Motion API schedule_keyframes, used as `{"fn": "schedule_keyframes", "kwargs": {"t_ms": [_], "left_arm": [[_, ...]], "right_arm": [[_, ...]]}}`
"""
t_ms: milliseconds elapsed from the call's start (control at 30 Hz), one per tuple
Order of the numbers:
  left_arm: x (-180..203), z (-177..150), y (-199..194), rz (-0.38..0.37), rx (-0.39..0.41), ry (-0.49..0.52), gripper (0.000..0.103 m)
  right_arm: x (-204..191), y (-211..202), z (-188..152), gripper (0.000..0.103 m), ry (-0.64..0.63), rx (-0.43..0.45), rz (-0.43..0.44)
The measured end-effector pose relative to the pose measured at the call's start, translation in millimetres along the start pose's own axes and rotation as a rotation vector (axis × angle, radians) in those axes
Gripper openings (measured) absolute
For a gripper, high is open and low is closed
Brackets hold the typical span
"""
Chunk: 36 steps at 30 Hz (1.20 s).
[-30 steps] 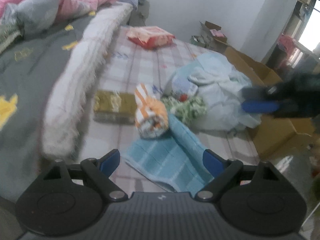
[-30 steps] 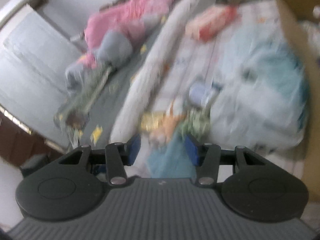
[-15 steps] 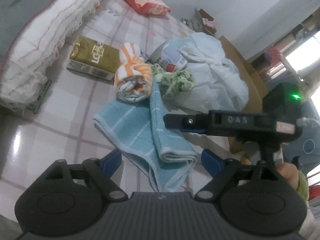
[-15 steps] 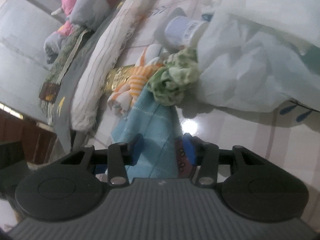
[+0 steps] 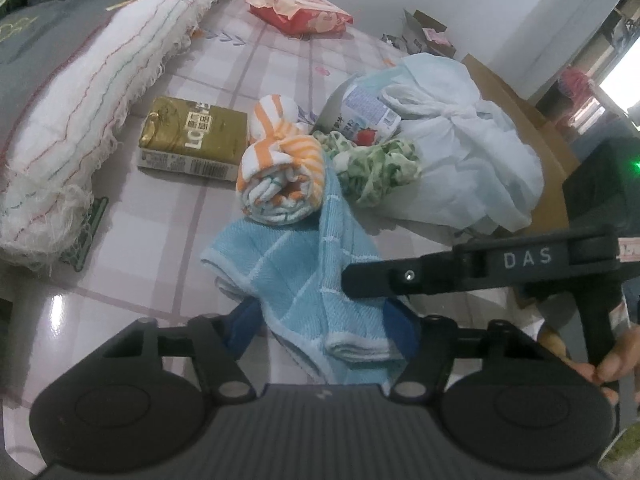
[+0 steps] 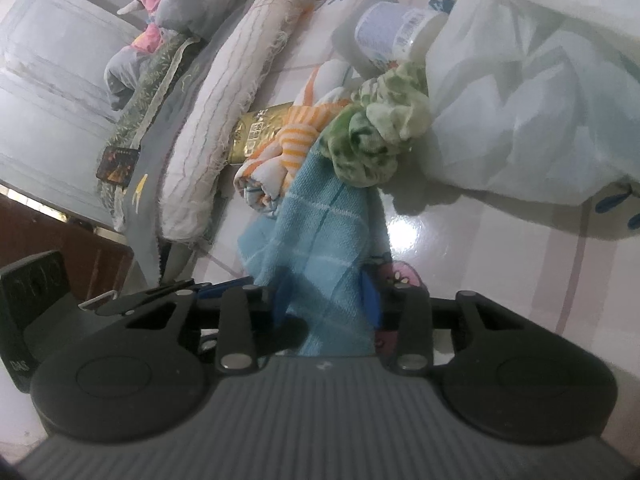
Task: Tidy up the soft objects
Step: 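Lift the light blue towel with the right gripper and carry it to the box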
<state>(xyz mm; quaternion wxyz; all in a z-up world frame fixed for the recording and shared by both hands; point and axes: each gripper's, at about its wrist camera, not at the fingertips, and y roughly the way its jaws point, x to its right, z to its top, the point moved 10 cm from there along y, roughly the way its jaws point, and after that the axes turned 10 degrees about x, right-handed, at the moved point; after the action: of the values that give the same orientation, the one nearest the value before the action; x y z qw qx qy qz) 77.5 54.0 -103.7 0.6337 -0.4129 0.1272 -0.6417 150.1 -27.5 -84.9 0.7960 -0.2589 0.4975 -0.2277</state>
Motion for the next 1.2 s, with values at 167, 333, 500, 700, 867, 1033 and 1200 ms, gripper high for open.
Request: {"fn": "schedule_keyframes", "kwargs": {"t_ms": [167,333,500,700,867,1033,1200], "left_arm": [[5.8,-4.3,-0.6,-0.013,-0.027,0.014,0.043],[13.3,-8.4,-12.3,-0.054,-0.052,0.009,0.035],[27.0,-1.7,-31.4,-0.098,-0.026,0.01,0.033],[41.8,22.9,-62.8,-0.111,0.065,0.049,0.033],[51.9,41.1,-85.9,-0.1,0.137,0.09,0.033],[73.3,59.1,-93.1,-0.096,0.172,0.161,0.033],[119.0,85.4,-84.7,-0.15,0.195,0.266,0.033]], "right_arm": [[2.7,-0.5,-5.9,0.025,0.069,-0.013,0.017],[2.5,-15.4,-14.6,0.022,0.129,-0.011,0.047],[-6.4,-42.1,-16.5,0.021,0.145,0.029,0.077],[-36.1,-71.3,1.3,0.021,0.103,0.104,0.136],[-60.3,-90.7,14.1,0.021,0.043,0.167,0.188],[-67.4,-114.0,30.3,0.022,0.008,0.24,0.216],[-54.6,-159.6,54.3,0.022,-0.017,0.36,0.199]]}}
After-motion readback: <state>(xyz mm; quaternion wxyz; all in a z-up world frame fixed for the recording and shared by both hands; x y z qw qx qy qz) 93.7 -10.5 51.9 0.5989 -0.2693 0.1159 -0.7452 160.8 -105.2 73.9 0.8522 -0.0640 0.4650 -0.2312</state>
